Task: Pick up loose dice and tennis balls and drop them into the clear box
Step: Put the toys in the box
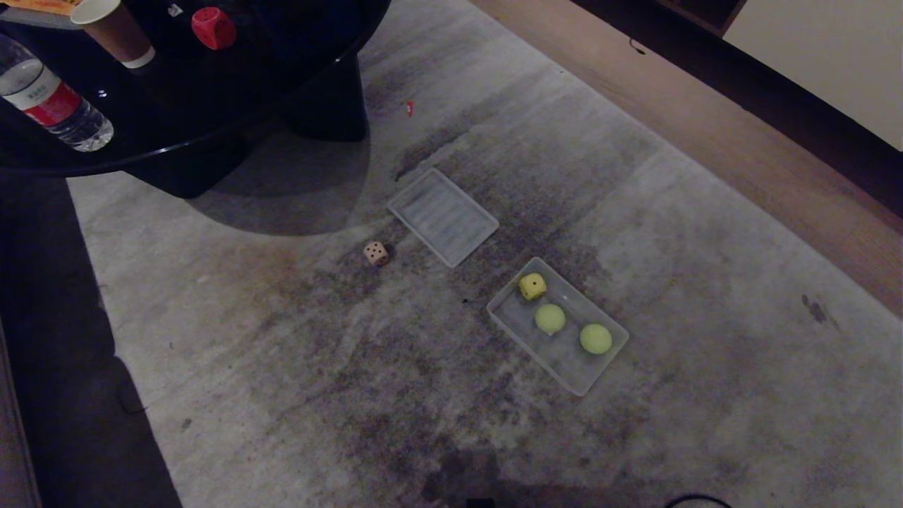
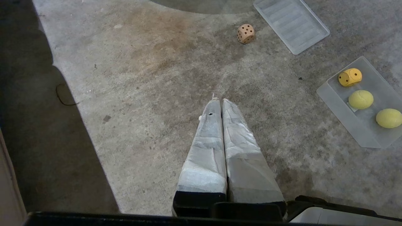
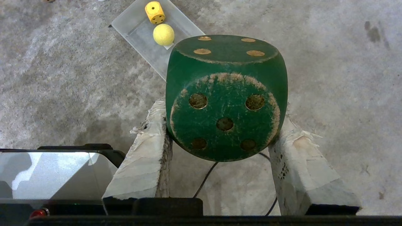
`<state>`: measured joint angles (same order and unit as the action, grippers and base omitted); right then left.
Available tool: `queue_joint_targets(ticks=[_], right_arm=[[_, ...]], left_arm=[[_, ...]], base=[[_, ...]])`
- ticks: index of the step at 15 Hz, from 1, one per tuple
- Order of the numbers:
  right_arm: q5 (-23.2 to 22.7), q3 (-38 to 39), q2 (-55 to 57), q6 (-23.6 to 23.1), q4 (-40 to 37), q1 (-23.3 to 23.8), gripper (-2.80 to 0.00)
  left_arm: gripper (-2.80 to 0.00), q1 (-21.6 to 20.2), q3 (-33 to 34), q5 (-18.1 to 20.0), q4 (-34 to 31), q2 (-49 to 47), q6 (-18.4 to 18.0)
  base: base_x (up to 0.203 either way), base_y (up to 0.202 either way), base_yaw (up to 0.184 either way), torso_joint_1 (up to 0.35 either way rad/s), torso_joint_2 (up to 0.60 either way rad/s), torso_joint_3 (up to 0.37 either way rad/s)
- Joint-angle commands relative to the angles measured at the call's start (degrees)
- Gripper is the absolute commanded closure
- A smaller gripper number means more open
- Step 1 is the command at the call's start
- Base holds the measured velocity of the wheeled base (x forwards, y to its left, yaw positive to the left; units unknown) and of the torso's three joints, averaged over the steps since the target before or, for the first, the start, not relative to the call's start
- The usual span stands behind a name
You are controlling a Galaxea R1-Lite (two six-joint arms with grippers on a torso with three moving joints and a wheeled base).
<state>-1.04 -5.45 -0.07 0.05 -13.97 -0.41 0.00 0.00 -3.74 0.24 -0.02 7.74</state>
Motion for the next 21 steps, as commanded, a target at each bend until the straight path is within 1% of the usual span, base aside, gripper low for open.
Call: queue_joint_targets(ticks=[1, 21], right_arm=[[-0.02, 0.00, 0.07, 0.04, -0.09, -0.02, 0.00], [-0.02, 0.00, 0.07, 0.04, -0.09, -0.02, 0.00]], left_arm=[[0.00, 0.00, 0.00, -0.04, 0.11, -0.06, 0.08], [0.00, 0.00, 0.00, -0.04, 0.09, -0.04, 0.08]], base=[[0.000, 0.000, 0.000, 0.000, 0.00, 0.000], [0.000, 0.000, 0.000, 0.000, 0.00, 0.000]])
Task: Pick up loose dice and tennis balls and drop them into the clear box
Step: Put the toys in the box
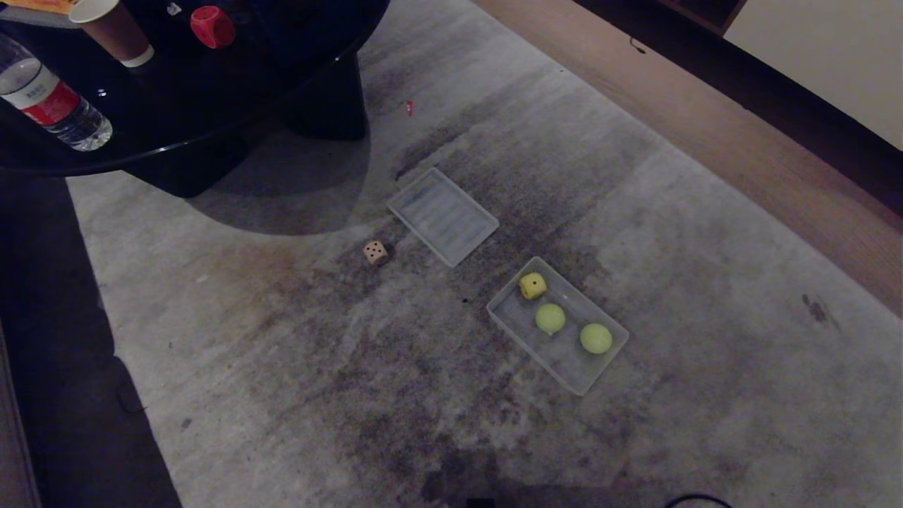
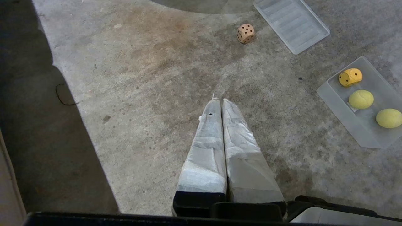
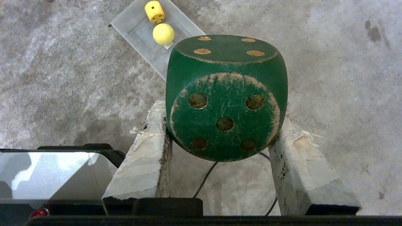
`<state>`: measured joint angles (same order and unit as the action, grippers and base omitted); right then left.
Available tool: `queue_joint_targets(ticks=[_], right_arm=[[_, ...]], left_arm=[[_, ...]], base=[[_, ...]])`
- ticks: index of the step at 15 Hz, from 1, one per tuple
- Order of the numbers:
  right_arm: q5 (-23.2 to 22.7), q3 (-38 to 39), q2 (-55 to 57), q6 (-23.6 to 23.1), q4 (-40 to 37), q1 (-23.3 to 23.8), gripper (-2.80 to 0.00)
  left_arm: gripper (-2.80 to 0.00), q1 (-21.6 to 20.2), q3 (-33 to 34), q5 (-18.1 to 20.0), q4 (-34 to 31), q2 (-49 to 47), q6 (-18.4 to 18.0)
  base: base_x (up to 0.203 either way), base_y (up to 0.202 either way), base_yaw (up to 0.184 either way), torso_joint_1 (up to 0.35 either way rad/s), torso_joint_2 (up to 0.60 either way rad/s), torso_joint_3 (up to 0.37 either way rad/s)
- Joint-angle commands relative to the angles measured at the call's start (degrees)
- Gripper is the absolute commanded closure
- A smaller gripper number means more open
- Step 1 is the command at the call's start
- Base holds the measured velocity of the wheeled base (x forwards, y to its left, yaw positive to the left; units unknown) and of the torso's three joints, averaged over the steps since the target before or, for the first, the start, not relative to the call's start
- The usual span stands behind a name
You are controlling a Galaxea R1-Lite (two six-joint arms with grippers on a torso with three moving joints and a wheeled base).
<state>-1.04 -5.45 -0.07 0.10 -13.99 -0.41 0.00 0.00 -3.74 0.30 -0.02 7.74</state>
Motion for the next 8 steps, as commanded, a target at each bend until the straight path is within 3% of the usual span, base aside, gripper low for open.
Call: queue_joint_targets(ticks=[1, 8], right_arm=[[-0.02, 0.00, 0.07, -0.10, -0.07, -0.02, 0.00], [-0.02, 0.00, 0.07, -0.10, -0.07, -0.02, 0.00]], left_arm=[[0.00, 0.00, 0.00, -0.04, -0.01, -0.06, 0.08], [0.00, 0.00, 0.00, -0.04, 0.05, -0.06, 0.08]], base=[[0.000, 0.000, 0.000, 0.000, 0.00, 0.000], [0.000, 0.000, 0.000, 0.000, 0.00, 0.000]])
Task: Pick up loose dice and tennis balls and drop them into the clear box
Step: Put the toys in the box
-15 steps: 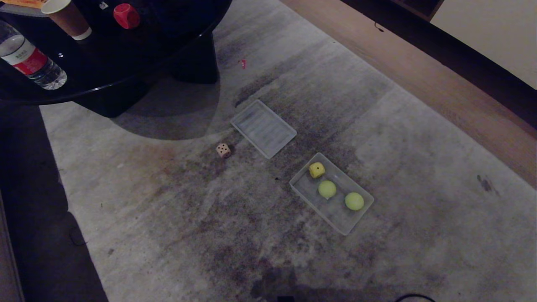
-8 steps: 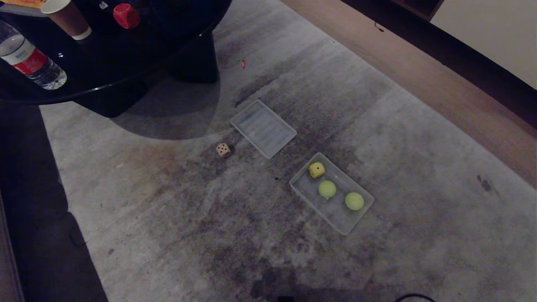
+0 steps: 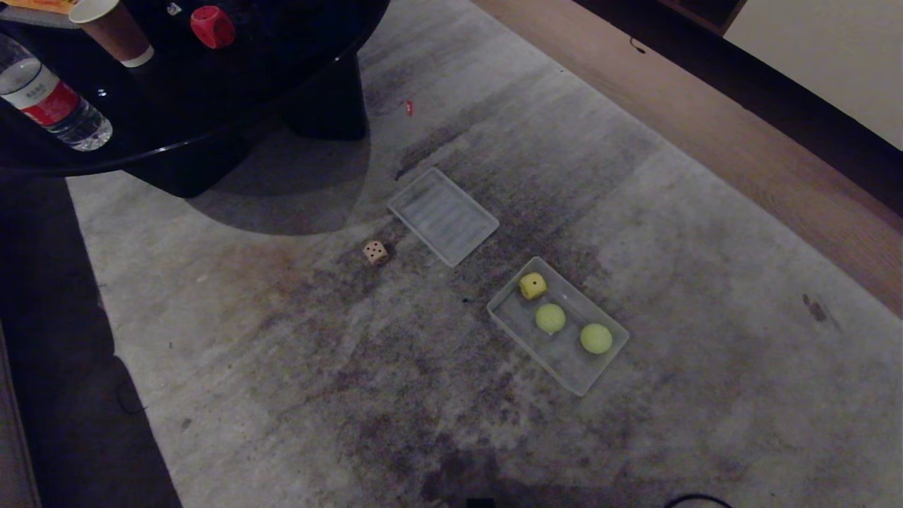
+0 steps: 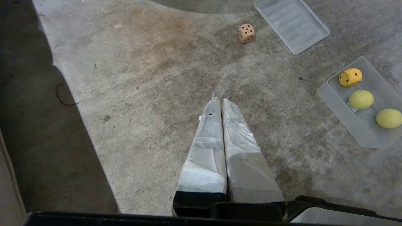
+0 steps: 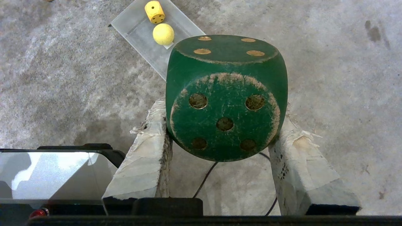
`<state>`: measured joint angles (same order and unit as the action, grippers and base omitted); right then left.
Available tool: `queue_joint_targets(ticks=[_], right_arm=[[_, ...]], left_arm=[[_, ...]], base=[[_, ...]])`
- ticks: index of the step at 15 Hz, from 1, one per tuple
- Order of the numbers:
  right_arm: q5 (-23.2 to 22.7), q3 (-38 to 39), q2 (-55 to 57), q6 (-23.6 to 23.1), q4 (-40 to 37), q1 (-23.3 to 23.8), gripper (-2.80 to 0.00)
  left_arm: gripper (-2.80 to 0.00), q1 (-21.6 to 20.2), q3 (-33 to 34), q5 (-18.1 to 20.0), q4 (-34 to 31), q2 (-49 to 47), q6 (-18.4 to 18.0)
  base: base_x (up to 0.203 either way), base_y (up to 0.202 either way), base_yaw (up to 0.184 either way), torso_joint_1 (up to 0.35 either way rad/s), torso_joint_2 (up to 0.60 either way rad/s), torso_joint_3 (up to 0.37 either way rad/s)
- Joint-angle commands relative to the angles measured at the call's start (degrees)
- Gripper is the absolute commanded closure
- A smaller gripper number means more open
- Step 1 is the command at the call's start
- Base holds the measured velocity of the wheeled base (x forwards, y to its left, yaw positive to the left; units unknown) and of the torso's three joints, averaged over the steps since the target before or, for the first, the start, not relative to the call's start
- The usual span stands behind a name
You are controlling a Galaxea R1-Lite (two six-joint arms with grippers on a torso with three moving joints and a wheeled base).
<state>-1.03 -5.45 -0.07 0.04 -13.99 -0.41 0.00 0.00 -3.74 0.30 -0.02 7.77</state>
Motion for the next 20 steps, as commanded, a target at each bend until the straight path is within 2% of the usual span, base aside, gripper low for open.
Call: queue_joint_targets(ticks=[1, 20], right_arm=[[-0.03, 0.00, 0.07, 0.03, -0.07, -0.02, 0.00], [-0.03, 0.00, 0.07, 0.01, -0.07, -0.02, 0.00]], left_arm=[[0.00, 0.00, 0.00, -0.04, 0.04, -0.06, 0.06], [0.00, 0.00, 0.00, -0.04, 0.05, -0.06, 0.13]], base=[[0.000, 0.000, 0.000, 0.000, 0.00, 0.000], [0.000, 0.000, 0.000, 0.000, 0.00, 0.000]])
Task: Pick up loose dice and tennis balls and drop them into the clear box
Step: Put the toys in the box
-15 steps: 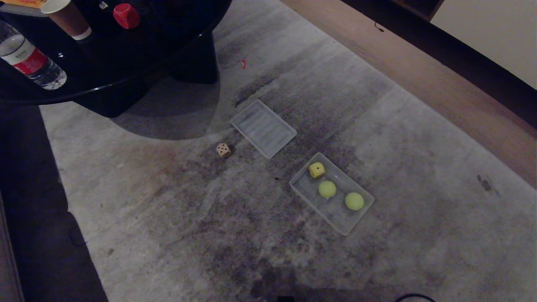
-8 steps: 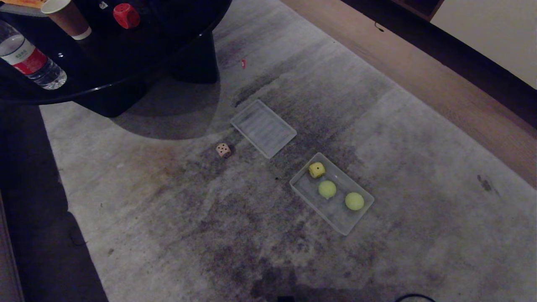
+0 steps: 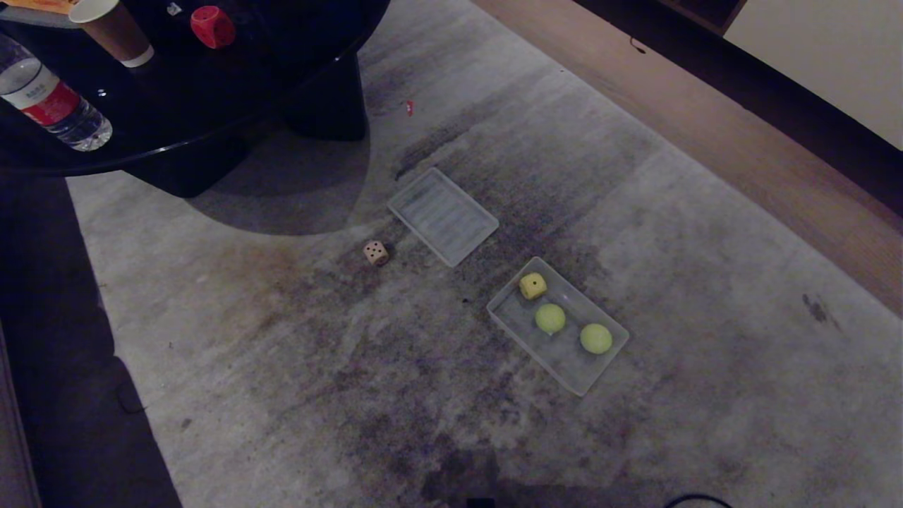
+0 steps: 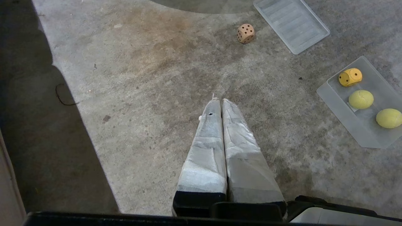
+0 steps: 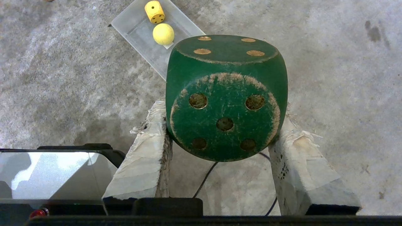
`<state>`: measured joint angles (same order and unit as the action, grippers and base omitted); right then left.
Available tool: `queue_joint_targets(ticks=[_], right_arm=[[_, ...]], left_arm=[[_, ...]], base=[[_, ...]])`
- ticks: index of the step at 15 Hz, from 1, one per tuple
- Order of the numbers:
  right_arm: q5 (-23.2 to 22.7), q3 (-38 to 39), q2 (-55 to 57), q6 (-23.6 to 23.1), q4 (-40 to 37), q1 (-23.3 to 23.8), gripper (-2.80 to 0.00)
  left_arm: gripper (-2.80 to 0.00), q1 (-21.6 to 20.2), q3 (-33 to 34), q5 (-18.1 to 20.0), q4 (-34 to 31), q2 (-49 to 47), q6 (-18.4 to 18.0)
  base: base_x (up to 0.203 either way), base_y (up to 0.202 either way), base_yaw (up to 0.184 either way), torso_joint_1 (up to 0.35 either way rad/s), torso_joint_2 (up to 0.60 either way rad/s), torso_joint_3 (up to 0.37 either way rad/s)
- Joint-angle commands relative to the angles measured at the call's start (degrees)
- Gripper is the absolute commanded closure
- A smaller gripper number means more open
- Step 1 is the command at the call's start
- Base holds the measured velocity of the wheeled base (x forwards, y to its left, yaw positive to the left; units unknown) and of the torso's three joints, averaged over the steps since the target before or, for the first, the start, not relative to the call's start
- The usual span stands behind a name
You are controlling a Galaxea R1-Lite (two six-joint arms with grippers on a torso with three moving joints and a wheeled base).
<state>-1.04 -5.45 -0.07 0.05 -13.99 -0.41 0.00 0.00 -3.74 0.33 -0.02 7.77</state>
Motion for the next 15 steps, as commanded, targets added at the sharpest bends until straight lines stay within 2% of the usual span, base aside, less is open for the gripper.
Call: queue_joint_targets(ticks=[1, 15], right_arm=[[-0.02, 0.00, 0.07, 0.01, -0.07, -0.02, 0.00], [-0.02, 0.00, 0.07, 0.04, -0.07, -0.02, 0.00]], left_arm=[[0.00, 0.00, 0.00, -0.04, 0.02, 0.02, 0.06], [0.00, 0.00, 0.00, -0.04, 0.02, -0.06, 0.06]], base=[[0.000, 0.000, 0.000, 0.000, 0.00, 0.000], [0.000, 0.000, 0.000, 0.000, 0.00, 0.000]])
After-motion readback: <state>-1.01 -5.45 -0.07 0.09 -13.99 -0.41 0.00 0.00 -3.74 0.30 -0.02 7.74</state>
